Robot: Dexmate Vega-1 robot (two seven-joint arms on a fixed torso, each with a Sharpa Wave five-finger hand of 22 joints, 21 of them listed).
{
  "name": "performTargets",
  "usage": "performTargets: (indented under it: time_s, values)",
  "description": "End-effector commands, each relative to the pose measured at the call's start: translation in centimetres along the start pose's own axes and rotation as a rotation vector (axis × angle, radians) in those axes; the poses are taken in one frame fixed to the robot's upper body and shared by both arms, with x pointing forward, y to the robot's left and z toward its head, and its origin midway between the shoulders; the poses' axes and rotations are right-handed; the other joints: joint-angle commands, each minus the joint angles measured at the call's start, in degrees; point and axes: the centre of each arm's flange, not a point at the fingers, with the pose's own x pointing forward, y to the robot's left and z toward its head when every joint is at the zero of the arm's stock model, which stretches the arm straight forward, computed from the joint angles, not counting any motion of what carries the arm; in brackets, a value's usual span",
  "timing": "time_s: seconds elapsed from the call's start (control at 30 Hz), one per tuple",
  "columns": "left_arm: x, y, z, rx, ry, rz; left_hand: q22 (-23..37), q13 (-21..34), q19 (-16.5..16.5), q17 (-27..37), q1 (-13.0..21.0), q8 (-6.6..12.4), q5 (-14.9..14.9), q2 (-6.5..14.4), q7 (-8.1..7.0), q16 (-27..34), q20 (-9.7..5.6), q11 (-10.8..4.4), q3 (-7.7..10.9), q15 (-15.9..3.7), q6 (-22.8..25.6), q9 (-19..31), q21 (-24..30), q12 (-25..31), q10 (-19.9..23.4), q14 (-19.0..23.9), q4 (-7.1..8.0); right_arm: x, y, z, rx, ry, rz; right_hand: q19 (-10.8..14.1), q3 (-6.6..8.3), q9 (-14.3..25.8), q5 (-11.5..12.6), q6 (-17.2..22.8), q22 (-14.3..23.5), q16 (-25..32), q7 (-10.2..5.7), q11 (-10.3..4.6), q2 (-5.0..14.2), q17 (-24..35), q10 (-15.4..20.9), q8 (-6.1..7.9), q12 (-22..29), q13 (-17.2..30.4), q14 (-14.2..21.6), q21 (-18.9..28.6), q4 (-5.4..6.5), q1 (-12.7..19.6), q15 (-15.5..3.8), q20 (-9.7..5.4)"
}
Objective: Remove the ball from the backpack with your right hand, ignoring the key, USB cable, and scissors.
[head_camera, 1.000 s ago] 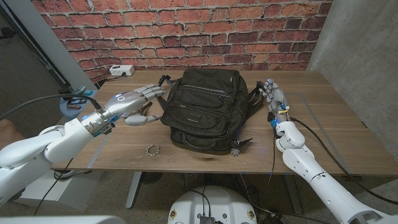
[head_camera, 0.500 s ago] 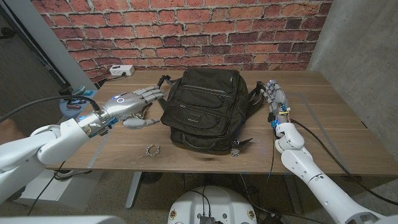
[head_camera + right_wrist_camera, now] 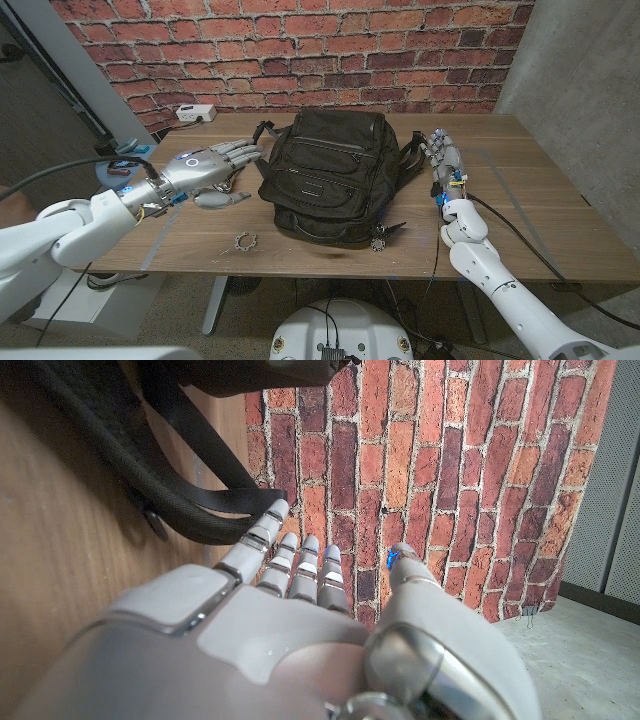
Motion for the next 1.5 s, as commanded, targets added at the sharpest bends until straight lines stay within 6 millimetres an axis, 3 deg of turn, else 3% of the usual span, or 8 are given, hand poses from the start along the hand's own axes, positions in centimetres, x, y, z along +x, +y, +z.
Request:
performTargets:
  time_s: [0.03, 0.6, 1.2, 1.5]
  values:
    - [-0.2, 0.3, -0.3, 0.091, 0.007, -0.016, 0.17, 0.31, 0.15, 0.24, 0.30, 0.19, 0.13, -0.58, -0.52, 0.14, -0.30, -0.40, 0.36, -0.03, -0.01, 0.31, 0.18, 0.41, -0.12, -0.22, -0.36, -0.4, -0.3, 0.1, 0.021, -0.018, -0.014, 0.78, 0.29, 0.14, 0.25, 0.32, 0.17, 0.57, 0.27, 0.48, 0.12, 0.11, 0.41, 0.24, 0.26, 0.17, 0.32, 0.36, -0.24, 0.65, 0.12, -0.93]
    - [0.1, -1.7, 0.4, 0.164, 0.014, 0.083, 0.31, 1.33, 1.63, 0.38, 4.40, 1.91, 0.05, -1.34, -1.12, 1.09, -0.53, -1.25, 0.69, -1.39, 4.51, 0.68, 0.80, 3.48, 3.68, 3.99, -0.08, 0.1, -0.6, -0.3, 0.048, -0.039, -0.023, 0.85, 0.35, 0.15, 0.28, 0.41, 0.17, 0.66, 0.34, 0.45, 0.09, 0.18, 0.53, 0.24, 0.29, 0.19, 0.34, 0.36, -0.25, 0.67, 0.15, -0.95]
    - [0.6, -3.6, 0.5, 0.120, 0.057, 0.126, 0.35, 2.70, 2.19, 0.55, 5.42, 2.61, 0.32, -1.78, -1.33, 1.25, -0.22, -1.26, 0.37, -1.69, 6.99, 1.34, 0.95, 5.77, 5.46, 6.16, 0.24, 0.2, -1.4, 0.0, 0.053, -0.055, -0.041, 0.88, 0.36, 0.15, 0.28, 0.72, 0.18, 0.74, 0.35, 0.56, 0.03, 0.26, 0.71, 0.31, 0.33, 0.22, 0.36, 0.35, -0.22, 0.61, 0.18, -0.95]
    - [0.9, -4.5, 1.4, 0.104, 0.056, 0.131, 0.37, 3.25, 1.97, 0.65, 5.42, 2.48, 0.31, -1.99, -1.17, 1.10, 0.14, -0.99, 0.11, -1.42, 6.81, 1.55, 0.85, 6.16, 4.94, 6.23, 0.40, -0.2, -2.0, -0.1, 0.063, -0.062, -0.043, 0.89, 0.38, 0.16, 0.28, 0.72, 0.18, 0.80, 0.37, 0.56, 0.02, 0.29, 0.79, 0.28, 0.34, 0.23, 0.43, 0.35, -0.21, 0.59, 0.17, -0.94]
